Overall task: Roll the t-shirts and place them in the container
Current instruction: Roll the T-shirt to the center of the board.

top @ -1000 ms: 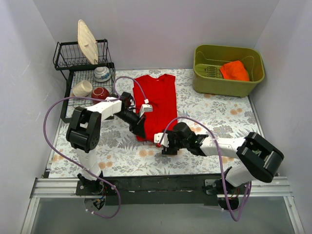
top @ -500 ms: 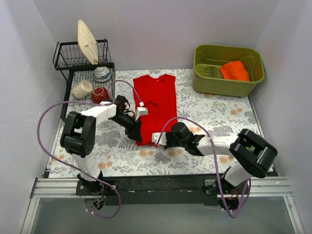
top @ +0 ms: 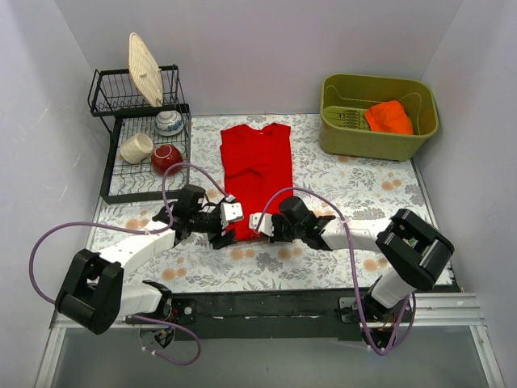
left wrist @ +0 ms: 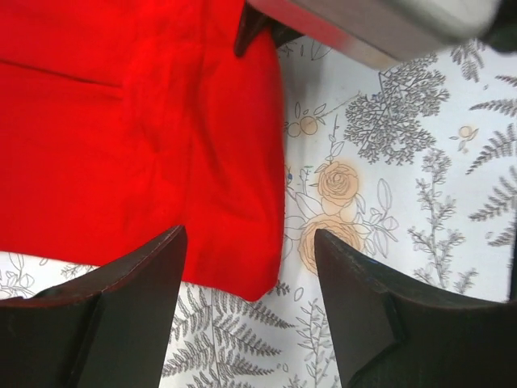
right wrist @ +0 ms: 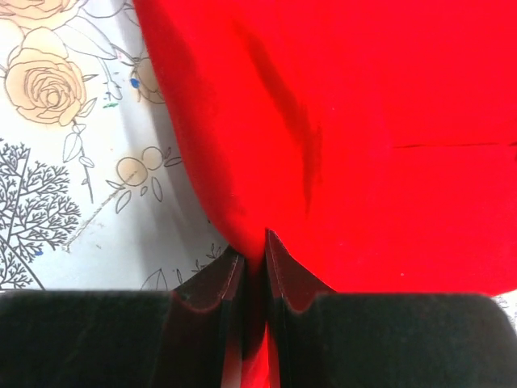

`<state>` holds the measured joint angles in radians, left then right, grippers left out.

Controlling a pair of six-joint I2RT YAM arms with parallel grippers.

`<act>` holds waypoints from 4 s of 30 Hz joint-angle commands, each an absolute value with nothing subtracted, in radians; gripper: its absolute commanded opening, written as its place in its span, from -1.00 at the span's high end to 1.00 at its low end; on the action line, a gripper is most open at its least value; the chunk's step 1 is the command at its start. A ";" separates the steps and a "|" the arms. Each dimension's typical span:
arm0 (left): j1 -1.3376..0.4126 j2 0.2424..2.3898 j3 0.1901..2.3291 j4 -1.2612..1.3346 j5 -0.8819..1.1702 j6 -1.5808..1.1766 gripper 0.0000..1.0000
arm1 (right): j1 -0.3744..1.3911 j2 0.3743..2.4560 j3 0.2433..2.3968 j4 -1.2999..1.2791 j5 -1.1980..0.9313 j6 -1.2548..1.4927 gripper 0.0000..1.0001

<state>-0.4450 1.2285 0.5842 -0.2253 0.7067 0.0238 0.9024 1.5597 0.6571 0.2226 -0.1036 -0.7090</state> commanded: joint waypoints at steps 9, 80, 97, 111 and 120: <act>-0.540 1.235 0.463 -0.005 0.618 0.156 -0.23 | 0.827 1.614 0.784 0.109 -0.224 -0.612 0.60; -0.252 2.013 1.430 -1.023 0.653 0.222 0.95 | 0.437 2.146 1.706 -1.169 -0.683 -1.216 0.77; -0.245 1.550 1.088 -0.616 0.637 0.170 -0.24 | 0.374 1.929 1.610 -0.927 -0.704 -1.016 -0.30; -0.476 1.374 0.779 -0.284 0.554 0.273 -0.34 | 0.462 1.319 0.948 -0.253 -0.404 -0.836 -0.61; -0.517 1.519 0.759 -0.258 0.528 0.293 -0.19 | 0.486 1.223 0.815 -0.270 -0.403 -0.822 -0.61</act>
